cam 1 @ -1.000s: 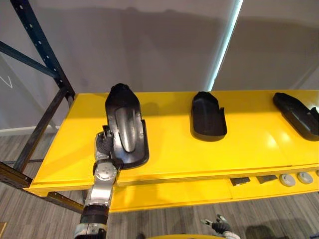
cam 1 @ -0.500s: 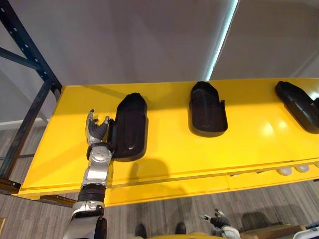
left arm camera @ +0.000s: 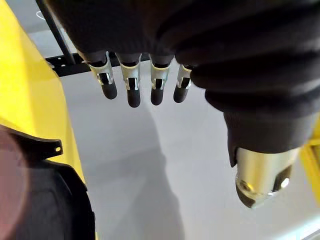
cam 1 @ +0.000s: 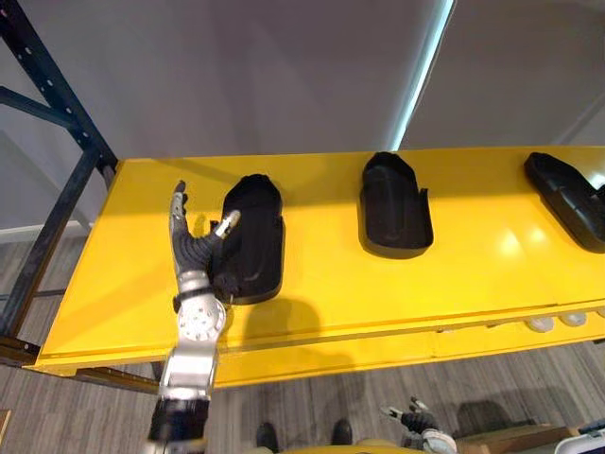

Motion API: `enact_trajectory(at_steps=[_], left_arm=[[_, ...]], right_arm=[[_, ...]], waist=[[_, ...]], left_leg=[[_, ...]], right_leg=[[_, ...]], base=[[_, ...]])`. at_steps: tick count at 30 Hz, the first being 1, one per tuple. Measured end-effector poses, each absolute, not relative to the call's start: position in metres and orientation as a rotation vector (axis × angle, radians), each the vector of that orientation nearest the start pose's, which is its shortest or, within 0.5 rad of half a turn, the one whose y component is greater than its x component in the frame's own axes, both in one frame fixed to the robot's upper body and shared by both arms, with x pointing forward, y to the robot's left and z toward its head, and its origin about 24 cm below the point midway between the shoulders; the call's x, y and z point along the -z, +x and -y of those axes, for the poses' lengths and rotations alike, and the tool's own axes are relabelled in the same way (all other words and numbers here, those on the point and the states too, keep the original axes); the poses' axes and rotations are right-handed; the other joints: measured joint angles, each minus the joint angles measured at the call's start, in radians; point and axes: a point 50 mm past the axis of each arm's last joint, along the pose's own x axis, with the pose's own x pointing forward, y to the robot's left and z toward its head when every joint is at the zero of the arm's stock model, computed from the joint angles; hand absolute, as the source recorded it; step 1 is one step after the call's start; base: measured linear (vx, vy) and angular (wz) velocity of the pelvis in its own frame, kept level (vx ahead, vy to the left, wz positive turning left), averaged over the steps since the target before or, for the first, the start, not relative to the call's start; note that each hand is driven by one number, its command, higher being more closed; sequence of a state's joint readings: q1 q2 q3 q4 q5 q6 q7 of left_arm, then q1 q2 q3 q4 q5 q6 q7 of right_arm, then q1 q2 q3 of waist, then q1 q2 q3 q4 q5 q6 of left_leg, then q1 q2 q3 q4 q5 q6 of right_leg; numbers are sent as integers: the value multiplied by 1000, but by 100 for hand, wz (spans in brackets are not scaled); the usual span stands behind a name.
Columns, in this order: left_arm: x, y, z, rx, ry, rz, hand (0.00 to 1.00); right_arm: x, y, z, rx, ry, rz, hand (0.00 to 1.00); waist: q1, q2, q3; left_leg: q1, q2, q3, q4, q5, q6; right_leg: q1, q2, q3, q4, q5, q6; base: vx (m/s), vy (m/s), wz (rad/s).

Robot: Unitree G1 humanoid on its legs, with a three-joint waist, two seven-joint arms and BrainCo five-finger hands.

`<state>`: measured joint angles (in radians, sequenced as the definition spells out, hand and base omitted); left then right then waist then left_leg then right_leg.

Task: Walk over and take plastic housings, then place them on the shelf

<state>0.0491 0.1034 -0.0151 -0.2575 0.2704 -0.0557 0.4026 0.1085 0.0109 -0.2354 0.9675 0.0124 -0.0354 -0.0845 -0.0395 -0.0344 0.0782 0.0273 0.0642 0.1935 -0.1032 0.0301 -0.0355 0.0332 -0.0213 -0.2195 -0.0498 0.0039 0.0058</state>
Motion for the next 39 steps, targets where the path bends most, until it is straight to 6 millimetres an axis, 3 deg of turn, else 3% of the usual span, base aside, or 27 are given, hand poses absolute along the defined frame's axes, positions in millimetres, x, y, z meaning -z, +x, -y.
enact_trajectory(at_steps=[4,9,15,22,25,30,39], left_arm=[[-85,205,-178,-377,359,273,100],[-63,185,-176,-339,357,160,100],[-53,183,-170,-317,337,109,100],[-34,187,-148,-160,424,61,100],[-30,188,-142,-133,434,52,100],[-12,192,-128,-46,450,-6,100],[-6,202,-119,-8,476,-10,100]], right_arm=[[158,95,186,343,100,-1037,0],[158,92,189,347,90,-1034,0],[157,93,183,316,73,-1026,0],[156,93,174,304,76,-1024,0],[156,93,174,298,70,-1021,0],[155,90,180,310,55,-1021,0],[156,88,178,302,43,-1032,0]], waist=[[8,4,3],[53,8,5],[58,0,0],[57,-15,-18],[57,-14,-18],[54,11,-33],[54,0,-42]], left_leg=[[2,7,-4,0,-10,-3],[2,7,0,0,-15,1],[2,0,5,0,-21,6],[23,-8,8,0,-12,7],[29,-7,21,0,-12,7],[37,-7,31,-1,-11,6],[33,-11,30,-1,-9,3]], right_leg=[[-2,1,4,20,-12,8],[-4,-2,3,29,-22,21],[-3,-12,-2,36,-27,29],[12,-20,7,48,-28,31],[12,-19,21,46,-29,30],[9,-18,32,46,-35,25],[9,-20,29,22,-28,28]], base=[[-2,2,4],[8,8,2],[38,20,4],[32,19,2],[-55,-7,-16],[-52,-13,-8],[17,1,1]])
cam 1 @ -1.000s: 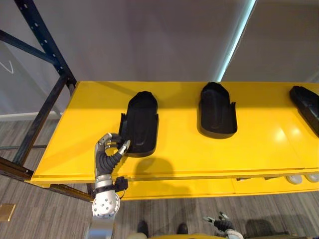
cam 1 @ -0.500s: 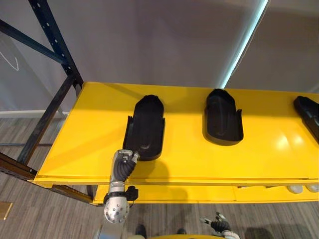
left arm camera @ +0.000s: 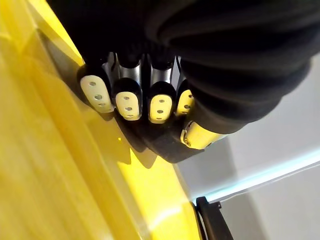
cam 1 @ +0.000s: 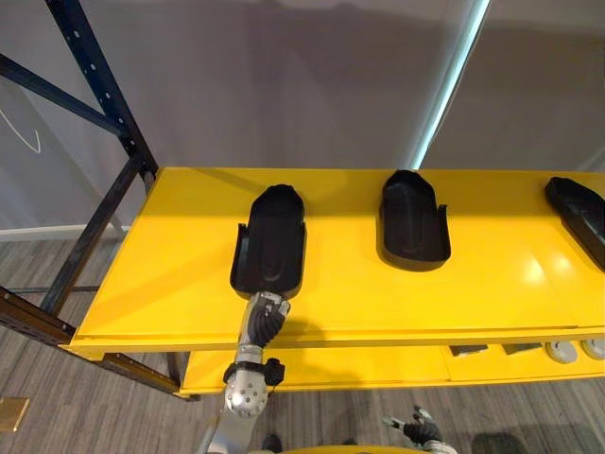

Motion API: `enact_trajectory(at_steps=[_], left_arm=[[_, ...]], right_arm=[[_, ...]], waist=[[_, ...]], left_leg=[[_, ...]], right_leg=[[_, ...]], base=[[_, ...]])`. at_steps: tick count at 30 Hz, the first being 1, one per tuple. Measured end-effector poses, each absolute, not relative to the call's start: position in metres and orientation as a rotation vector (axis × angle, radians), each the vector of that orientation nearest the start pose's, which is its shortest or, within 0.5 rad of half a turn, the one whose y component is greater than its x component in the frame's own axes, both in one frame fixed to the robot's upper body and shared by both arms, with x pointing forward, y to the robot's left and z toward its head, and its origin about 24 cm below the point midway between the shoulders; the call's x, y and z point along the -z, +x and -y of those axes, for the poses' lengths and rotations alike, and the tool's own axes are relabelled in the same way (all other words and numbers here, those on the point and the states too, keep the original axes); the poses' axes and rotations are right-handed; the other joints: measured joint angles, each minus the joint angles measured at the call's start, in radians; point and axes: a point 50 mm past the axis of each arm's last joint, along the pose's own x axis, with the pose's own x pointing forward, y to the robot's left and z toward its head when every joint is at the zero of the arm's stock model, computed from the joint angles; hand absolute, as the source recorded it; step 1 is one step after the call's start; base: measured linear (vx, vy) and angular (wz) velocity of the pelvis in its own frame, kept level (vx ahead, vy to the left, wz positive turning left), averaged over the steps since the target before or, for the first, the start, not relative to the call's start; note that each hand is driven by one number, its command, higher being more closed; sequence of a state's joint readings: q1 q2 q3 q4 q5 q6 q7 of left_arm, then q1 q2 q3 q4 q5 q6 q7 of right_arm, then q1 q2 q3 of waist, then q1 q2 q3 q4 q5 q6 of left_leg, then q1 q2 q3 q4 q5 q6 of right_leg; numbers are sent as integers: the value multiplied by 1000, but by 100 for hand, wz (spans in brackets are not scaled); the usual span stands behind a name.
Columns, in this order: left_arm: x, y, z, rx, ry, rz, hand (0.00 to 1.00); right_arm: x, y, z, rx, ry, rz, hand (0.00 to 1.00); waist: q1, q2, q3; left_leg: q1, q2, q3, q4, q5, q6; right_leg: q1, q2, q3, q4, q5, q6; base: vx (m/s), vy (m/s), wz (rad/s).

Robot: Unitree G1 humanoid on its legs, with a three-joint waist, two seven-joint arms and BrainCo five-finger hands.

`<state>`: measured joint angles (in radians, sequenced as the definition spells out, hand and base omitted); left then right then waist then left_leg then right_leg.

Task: Walk over and take plastic housings, then place them on the shelf

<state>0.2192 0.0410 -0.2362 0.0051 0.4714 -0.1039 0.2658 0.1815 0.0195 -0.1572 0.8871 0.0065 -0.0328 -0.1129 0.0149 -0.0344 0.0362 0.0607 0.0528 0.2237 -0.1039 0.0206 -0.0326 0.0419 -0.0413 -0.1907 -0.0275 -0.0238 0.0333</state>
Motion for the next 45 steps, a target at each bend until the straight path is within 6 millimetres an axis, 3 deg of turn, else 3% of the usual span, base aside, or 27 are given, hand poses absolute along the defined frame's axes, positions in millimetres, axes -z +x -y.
enact_trajectory(at_steps=[10,14,22,27,28,30,32,34,35,36,40,42,43,45], left_arm=[[-12,226,-115,-16,501,28,100],[-12,227,-118,-23,504,28,100],[-18,227,-119,-34,447,38,100],[-102,221,-131,-132,223,398,100],[-126,215,-144,-205,160,515,100],[-145,209,-163,-303,121,612,100],[-162,197,-202,-513,39,722,100],[-163,188,-227,-656,-8,743,100],[-160,179,-244,-769,-24,744,100],[-158,176,-250,-807,-24,738,100],[-117,142,-294,-1081,-9,535,100],[-67,125,-308,-1178,-15,252,100],[-55,122,-309,-1184,-21,184,0],[1,110,-305,-1124,16,-165,0]], right_arm=[[158,91,176,287,36,-1052,0],[157,94,174,282,36,-1048,0],[158,94,176,285,33,-1049,0],[159,90,178,292,30,-1061,0],[160,91,178,290,31,-1062,0],[159,93,179,290,29,-1059,0],[160,92,181,293,28,-1071,0],[161,91,182,295,25,-1075,0],[161,90,182,295,24,-1082,0],[162,89,182,295,24,-1086,0],[162,88,181,293,24,-1091,0],[160,92,180,283,19,-1074,0],[159,92,179,281,19,-1070,0],[157,96,177,270,18,-1051,0]], waist=[[-10,-6,-4],[-29,-6,-4],[-30,-9,-4],[-26,-12,-3],[-26,-12,-3],[-25,-12,-3],[-23,-12,-3],[-20,-12,-3],[-5,-13,-3],[0,-15,-3],[6,-20,-5],[14,-21,-6],[19,-22,-6],[29,-28,-10]], left_leg=[[-8,-2,-1,0,0,0],[-10,-2,0,0,0,0],[-13,-1,-1,0,0,0],[-26,-1,-22,0,0,1],[-29,-1,-32,0,0,1],[-29,-1,-37,0,0,1],[-29,-2,-63,1,1,2],[-26,-3,-87,1,3,2],[-23,-3,-96,0,4,1],[-21,-3,-98,0,4,1],[-19,-3,-110,0,-2,-1],[-17,-2,-106,0,-4,0],[-16,-1,-103,0,-5,0],[-9,0,-88,1,-7,3]], right_leg=[[9,4,-1,-30,12,-3],[7,5,0,-31,16,-3],[8,2,4,-41,27,-1],[5,2,-1,-32,26,0],[5,2,-4,-30,26,0],[5,3,-6,-27,26,0],[15,3,-23,-25,25,-2],[25,2,-28,-17,18,-3],[25,1,-28,0,6,-5],[25,0,-28,7,-2,-4],[30,-4,-44,28,-28,-6],[34,-5,-52,29,-33,-7],[34,-5,-51,29,-33,-7],[39,-7,-53,30,-35,-6]], base=[[20,-1,0],[-8,-1,-1],[-20,-2,-1],[-14,-6,8],[-18,-1,10],[-16,-1,10],[-18,-3,27],[-20,3,39],[-16,8,32],[-18,2,23],[-20,-10,19],[-10,-4,6],[0,-2,-5],[4,0,-2]])
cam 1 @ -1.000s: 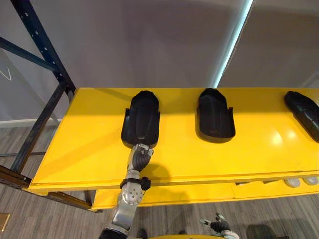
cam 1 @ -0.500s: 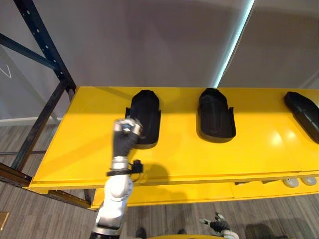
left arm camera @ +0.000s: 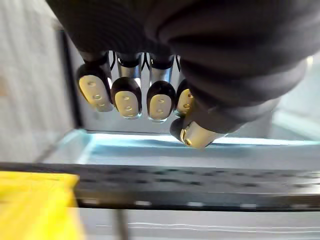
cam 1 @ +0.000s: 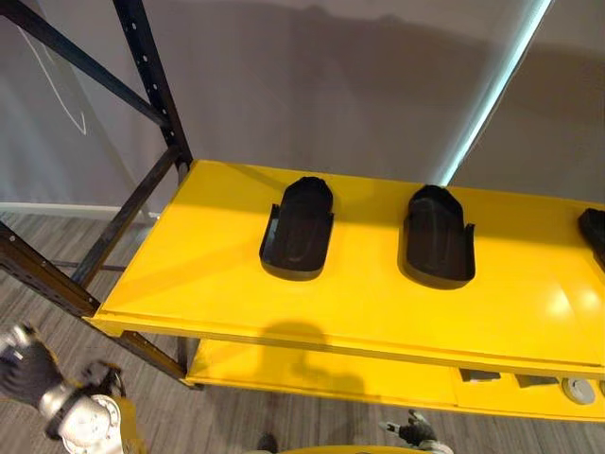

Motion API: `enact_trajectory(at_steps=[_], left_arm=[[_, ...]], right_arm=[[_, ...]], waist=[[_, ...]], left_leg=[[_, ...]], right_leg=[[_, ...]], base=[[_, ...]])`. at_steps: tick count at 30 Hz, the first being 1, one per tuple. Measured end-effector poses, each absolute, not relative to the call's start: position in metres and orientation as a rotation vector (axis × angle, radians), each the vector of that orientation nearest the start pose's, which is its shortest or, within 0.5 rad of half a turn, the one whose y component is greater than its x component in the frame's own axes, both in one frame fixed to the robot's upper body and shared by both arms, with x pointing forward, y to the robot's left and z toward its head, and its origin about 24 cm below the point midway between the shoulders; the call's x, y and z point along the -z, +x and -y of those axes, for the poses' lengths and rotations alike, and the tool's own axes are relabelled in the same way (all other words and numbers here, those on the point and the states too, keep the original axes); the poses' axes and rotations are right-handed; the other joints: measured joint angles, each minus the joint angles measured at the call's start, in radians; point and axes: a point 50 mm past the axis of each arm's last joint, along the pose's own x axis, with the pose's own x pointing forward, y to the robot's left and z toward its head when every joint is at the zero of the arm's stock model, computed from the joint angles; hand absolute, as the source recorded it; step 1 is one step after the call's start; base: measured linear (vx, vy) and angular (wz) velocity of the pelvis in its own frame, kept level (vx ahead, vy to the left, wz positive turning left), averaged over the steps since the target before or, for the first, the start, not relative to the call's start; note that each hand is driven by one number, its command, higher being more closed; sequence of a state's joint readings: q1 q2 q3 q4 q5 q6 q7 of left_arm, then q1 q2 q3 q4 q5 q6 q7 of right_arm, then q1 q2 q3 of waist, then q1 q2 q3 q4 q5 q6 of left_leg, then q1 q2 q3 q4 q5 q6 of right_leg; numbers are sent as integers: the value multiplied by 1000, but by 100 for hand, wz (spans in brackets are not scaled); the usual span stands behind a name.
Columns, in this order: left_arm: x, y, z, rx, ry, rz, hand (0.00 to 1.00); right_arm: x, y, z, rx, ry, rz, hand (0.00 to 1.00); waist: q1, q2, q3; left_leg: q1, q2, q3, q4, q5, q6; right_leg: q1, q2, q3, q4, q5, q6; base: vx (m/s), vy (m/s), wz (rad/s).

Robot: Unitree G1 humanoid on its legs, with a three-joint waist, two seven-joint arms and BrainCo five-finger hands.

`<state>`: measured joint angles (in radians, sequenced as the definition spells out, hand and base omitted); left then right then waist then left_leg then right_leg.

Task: Walk over and take plastic housings, then place them on the shelf

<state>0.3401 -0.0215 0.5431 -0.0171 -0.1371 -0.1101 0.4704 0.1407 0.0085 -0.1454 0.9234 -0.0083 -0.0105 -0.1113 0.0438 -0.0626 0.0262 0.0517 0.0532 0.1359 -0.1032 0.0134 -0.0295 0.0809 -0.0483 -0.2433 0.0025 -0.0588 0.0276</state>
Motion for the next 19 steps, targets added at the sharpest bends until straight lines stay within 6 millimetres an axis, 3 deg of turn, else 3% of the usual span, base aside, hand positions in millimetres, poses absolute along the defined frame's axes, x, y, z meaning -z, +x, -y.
enact_trajectory(at_steps=[1,3,7,13,19], left_arm=[[12,107,-303,-1103,28,-231,0],[59,93,-287,-989,29,-502,0],[109,80,-254,-835,-30,-772,0],[138,68,-225,-681,-28,-955,0],[146,73,-210,-535,31,-1002,0]], right_arm=[[156,97,177,270,19,-1042,0],[152,105,173,262,31,-1000,0],[149,108,175,269,32,-981,0],[151,101,178,304,44,-1001,0],[155,95,183,337,37,-1030,0]], waist=[[0,-1,0],[-3,5,0],[-5,-3,-5],[-8,13,1],[-29,44,19]], left_leg=[[2,-1,0,0,2,-2],[20,-5,8,0,6,1],[35,-17,12,0,-2,3],[47,-23,35,-1,-4,8],[52,-18,51,-1,-4,8]], right_leg=[[2,-1,-1,1,-1,2],[12,-8,1,13,-9,8],[23,-21,2,21,-18,18],[20,-27,27,25,-19,19],[18,-20,46,20,-19,19]], base=[[0,0,0],[19,22,-4],[1,17,-1],[-3,22,-11],[-6,-14,-8]])
